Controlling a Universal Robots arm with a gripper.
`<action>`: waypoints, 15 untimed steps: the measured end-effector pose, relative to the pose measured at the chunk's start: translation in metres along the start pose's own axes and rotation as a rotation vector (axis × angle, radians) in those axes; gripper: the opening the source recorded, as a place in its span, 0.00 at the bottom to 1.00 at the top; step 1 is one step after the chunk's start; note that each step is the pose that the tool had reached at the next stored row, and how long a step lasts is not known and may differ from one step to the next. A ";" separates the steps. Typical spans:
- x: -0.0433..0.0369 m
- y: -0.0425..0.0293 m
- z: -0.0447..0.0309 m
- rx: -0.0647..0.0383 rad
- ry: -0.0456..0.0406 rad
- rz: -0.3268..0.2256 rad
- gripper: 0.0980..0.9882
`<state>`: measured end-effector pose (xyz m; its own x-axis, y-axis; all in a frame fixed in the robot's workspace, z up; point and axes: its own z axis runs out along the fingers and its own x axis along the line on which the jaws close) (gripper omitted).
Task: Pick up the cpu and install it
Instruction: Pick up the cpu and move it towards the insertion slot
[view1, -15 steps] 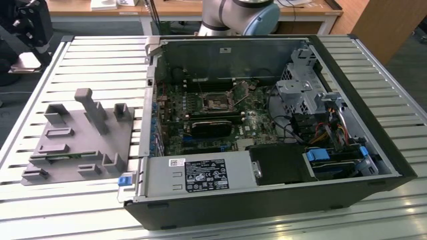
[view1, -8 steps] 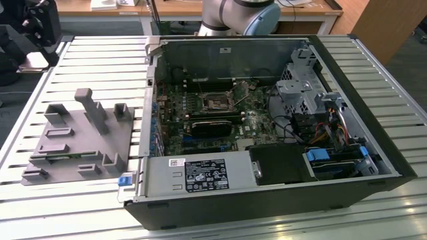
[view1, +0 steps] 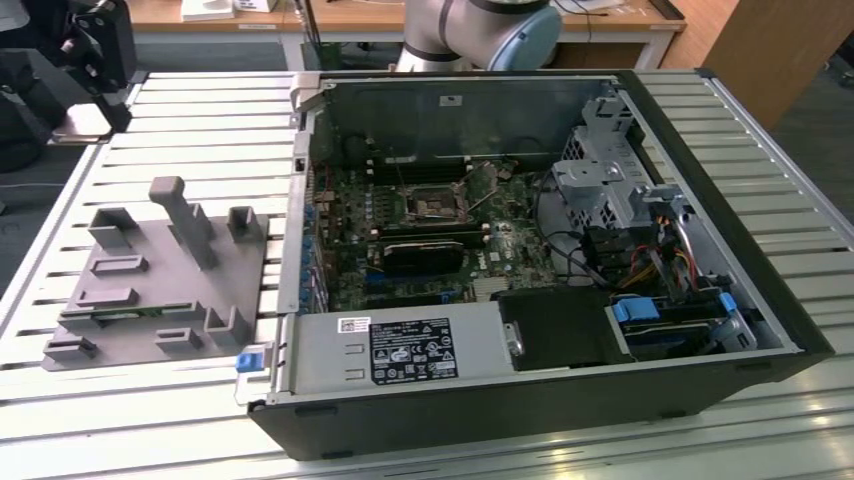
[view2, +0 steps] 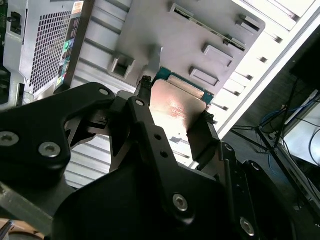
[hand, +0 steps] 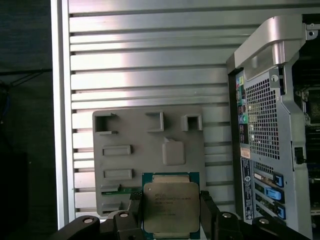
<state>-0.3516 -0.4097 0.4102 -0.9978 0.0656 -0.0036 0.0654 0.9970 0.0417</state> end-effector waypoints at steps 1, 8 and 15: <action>-0.0012 0.0001 0.0000 0.000 0.0000 0.000 0.50; -0.0101 0.0009 0.0001 0.000 0.0000 0.000 0.50; -0.0314 0.0025 0.0002 0.000 0.0000 0.000 0.50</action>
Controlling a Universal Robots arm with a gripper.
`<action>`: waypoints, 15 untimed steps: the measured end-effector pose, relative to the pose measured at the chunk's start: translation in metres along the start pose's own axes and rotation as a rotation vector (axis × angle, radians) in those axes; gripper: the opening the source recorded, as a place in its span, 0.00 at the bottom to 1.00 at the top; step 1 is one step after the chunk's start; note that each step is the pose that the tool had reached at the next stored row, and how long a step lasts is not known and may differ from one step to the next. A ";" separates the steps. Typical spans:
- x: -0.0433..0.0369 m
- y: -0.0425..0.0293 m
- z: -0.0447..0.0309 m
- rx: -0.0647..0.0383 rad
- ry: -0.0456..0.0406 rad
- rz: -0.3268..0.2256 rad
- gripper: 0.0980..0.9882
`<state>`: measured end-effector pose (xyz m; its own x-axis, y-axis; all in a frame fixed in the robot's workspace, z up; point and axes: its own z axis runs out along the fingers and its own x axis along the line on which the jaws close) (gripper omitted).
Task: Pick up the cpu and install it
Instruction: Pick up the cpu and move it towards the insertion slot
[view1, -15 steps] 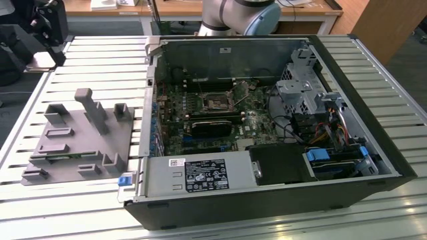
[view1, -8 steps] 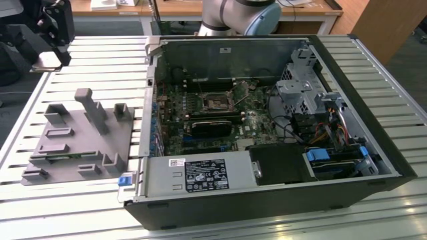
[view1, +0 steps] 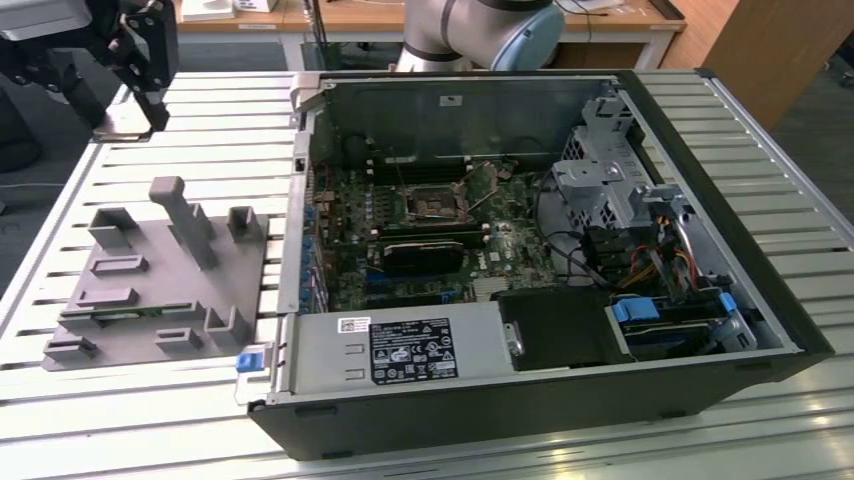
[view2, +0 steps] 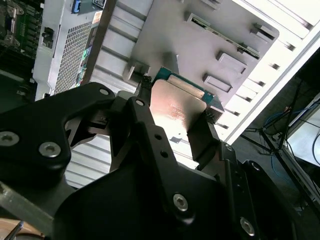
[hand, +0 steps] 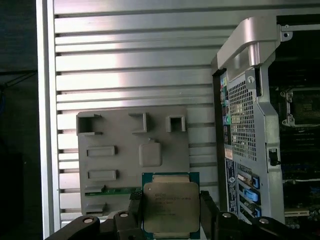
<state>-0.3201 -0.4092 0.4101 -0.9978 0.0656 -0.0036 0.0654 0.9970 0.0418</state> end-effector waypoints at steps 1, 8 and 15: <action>-0.0030 0.0002 0.0001 0.000 -0.0001 0.000 0.50; -0.0203 0.0023 0.0002 0.000 0.0000 0.000 0.50; -0.0338 0.0045 0.0004 0.000 0.0000 0.000 0.50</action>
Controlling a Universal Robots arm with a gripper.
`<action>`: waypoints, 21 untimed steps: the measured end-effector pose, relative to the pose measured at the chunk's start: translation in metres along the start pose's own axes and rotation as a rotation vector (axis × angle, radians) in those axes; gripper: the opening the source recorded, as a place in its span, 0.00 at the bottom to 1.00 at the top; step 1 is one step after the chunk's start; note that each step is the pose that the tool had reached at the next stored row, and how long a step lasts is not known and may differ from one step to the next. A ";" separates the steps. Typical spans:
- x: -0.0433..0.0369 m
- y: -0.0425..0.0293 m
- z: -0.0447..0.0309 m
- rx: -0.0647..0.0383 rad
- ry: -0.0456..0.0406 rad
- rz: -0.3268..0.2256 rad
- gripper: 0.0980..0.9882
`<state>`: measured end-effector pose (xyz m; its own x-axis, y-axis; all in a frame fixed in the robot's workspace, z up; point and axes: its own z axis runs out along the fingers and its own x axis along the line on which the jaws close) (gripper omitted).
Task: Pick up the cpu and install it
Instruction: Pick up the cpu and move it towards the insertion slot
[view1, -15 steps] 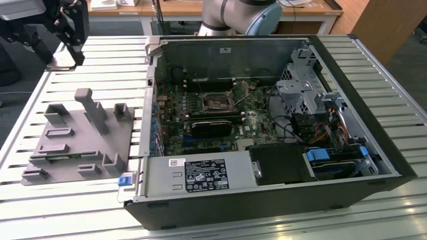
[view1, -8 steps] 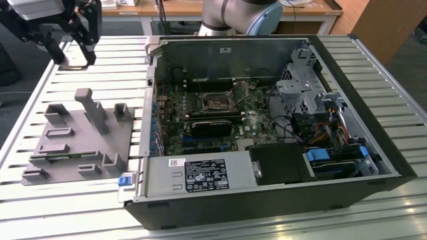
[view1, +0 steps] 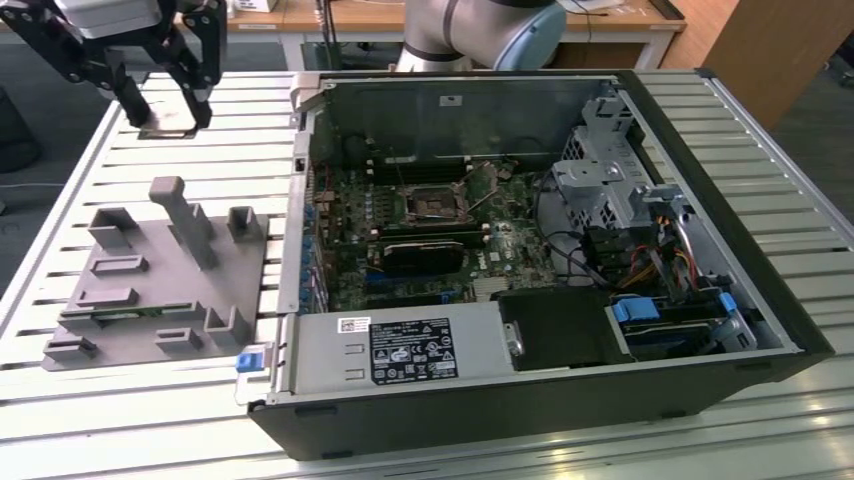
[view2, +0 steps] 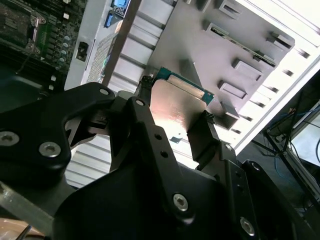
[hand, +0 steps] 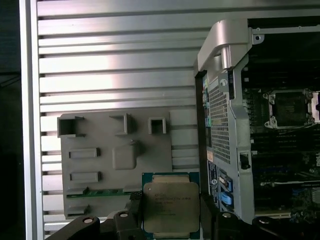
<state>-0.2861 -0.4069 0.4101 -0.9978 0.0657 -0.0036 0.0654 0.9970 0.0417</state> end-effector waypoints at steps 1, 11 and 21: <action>-0.0019 0.0003 0.0000 0.000 0.0000 0.000 0.50; -0.0204 0.0031 0.0002 0.000 0.0000 0.000 0.50; -0.0391 0.0059 0.0004 0.000 0.0000 0.000 0.50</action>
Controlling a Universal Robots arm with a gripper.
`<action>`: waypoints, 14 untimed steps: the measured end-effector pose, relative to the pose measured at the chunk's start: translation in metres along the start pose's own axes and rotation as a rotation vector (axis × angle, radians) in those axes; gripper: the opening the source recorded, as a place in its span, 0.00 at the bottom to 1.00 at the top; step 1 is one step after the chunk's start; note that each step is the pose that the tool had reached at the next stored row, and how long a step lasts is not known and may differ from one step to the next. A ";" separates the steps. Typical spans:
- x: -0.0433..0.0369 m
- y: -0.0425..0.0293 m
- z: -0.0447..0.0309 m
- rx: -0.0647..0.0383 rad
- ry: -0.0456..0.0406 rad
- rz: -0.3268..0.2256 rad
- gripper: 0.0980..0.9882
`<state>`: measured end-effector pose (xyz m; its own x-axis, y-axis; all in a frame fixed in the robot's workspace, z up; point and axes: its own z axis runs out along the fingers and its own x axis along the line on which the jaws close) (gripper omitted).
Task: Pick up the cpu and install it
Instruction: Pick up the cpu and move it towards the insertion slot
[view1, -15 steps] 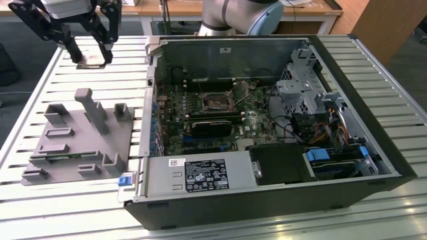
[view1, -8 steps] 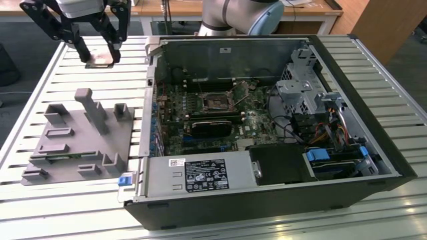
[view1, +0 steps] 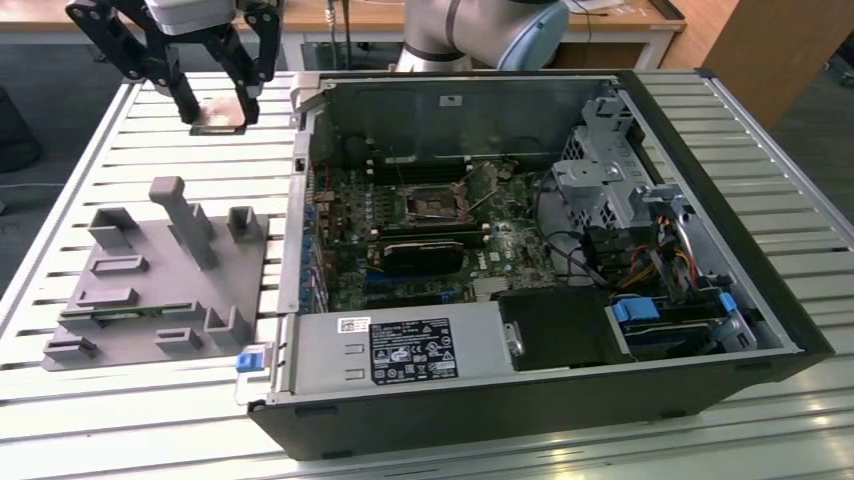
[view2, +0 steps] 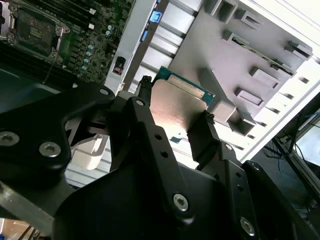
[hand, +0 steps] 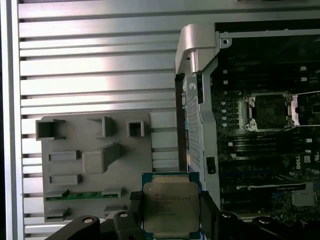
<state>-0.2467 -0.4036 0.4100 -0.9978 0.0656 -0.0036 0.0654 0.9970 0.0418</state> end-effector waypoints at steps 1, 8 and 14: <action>-0.0016 0.0003 0.0000 0.000 0.0000 0.000 0.50; -0.0133 0.0021 0.0002 0.000 0.0000 0.000 0.50; -0.0232 0.0036 0.0003 0.000 0.0000 0.000 0.50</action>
<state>-0.2233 -0.4015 0.4100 -0.9978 0.0657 -0.0036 0.0655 0.9970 0.0417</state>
